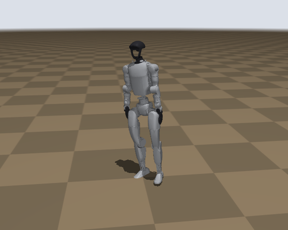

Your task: Upper body actions

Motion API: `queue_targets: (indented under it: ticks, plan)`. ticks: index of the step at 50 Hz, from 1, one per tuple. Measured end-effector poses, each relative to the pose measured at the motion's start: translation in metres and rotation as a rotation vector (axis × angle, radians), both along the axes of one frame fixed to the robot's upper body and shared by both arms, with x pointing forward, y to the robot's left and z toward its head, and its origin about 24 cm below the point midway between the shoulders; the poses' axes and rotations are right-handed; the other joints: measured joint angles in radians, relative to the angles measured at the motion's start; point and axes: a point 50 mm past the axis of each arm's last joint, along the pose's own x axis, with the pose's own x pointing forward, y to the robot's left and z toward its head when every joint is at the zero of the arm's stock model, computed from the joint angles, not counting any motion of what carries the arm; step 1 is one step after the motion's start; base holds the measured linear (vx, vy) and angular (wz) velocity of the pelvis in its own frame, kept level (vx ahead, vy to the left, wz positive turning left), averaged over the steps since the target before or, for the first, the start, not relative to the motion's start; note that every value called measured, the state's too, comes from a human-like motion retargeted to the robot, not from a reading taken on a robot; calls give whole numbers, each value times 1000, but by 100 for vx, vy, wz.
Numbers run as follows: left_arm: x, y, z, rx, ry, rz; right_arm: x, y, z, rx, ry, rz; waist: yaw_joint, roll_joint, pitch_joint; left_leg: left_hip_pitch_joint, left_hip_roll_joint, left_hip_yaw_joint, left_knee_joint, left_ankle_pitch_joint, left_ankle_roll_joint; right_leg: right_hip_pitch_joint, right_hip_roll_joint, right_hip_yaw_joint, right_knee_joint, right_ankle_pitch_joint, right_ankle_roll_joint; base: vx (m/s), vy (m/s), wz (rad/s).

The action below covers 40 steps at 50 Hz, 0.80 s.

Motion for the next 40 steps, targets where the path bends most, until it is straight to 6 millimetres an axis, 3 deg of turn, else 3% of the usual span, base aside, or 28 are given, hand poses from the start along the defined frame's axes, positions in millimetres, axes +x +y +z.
queue_targets:
  ticks: [40]
  plan:
    - [-1, 0, 0, -7, 3, -5, -1, -1, 0, 0, 6, 6, 4, 3, 0, 3, -1, 5, 1, -3, -1, 3, 3, 5, 0, -2, -2, 0, 0, 0]
